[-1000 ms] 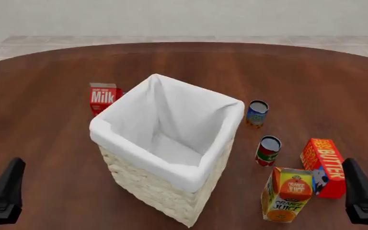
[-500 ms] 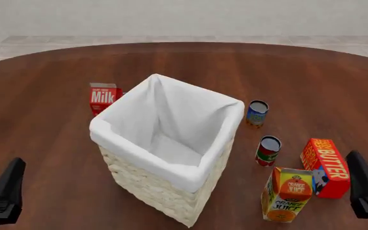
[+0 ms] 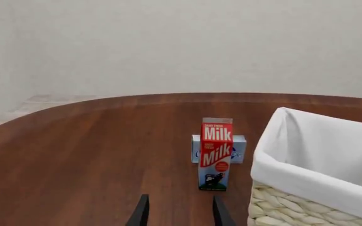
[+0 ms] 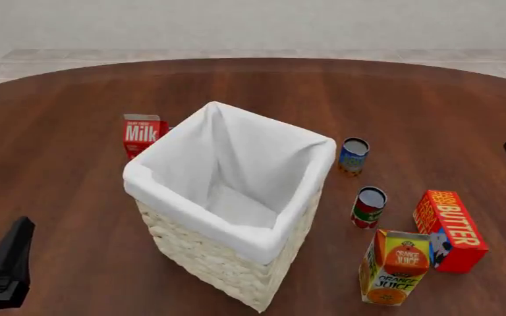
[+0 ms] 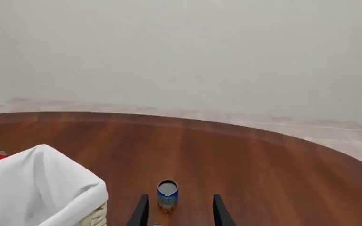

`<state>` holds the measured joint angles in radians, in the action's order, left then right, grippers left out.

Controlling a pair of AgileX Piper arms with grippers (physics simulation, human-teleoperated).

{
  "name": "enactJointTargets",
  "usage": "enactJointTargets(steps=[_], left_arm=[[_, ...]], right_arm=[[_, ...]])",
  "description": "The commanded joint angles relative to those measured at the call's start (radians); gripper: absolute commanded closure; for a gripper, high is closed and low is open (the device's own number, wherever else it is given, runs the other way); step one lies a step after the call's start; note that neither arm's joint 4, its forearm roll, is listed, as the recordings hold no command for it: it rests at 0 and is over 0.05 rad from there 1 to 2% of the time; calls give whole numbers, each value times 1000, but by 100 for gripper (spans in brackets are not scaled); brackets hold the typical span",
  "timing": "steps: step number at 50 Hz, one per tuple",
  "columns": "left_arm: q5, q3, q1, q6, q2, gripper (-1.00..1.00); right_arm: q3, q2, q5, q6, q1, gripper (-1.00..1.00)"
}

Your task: Pick up the alphabet soup and the tomato sauce, and put them in the basket.

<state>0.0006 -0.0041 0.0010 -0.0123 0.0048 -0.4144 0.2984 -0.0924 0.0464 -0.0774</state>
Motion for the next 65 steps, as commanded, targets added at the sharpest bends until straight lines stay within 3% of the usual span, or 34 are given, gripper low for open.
enactJointTargets(steps=[1, 4, 5, 6, 11, 14, 22, 35, 38, 40, 42, 45, 47, 49, 53, 65], left_arm=[[-4, -1, 1, -5, 4, -100], [-16, 1, 0, -10, 24, -100], [-17, 1, 0, -10, 25, -100], [-21, 2, 2, -12, 30, -100], [-25, 2, 1, -14, 37, -100], [-35, 3, 0, -16, 51, -100], [-66, 3, 0, -18, 83, -100], [-48, 3, -1, -18, 67, -100], [-26, 3, -2, -18, 45, -100], [-20, 3, -1, -18, 40, -100], [-25, 4, -1, -18, 46, -100], [-33, 4, -2, -18, 56, -100], [-41, 4, -3, -18, 64, -100], [-40, 4, -3, -19, 65, -100], [-40, 4, -1, -18, 65, -100], [-43, 4, 3, -24, 66, -100]], right_arm=[[-172, 142, -47, 34, -65, -100], [-185, 256, -46, 139, -99, -100], [-186, 256, -45, 139, -99, -100], [-213, 267, -59, 66, -106, -100], [-289, 341, -76, 34, -89, -100], [-325, 393, -93, 74, -90, -100], [-419, 501, -138, 81, -75, -100], [-588, 638, -253, 25, -88, -100], [-614, 670, -267, 50, -83, -100], [-632, 709, -268, 104, -61, -100], [-655, 729, -287, 40, -86, -100], [-665, 756, -278, 61, -75, -100], [-683, 793, -287, 10, -85, -100], [-683, 809, -274, 54, -79, -100], [-704, 859, -278, 16, -81, -100], [-756, 965, -275, 25, -90, -100]])
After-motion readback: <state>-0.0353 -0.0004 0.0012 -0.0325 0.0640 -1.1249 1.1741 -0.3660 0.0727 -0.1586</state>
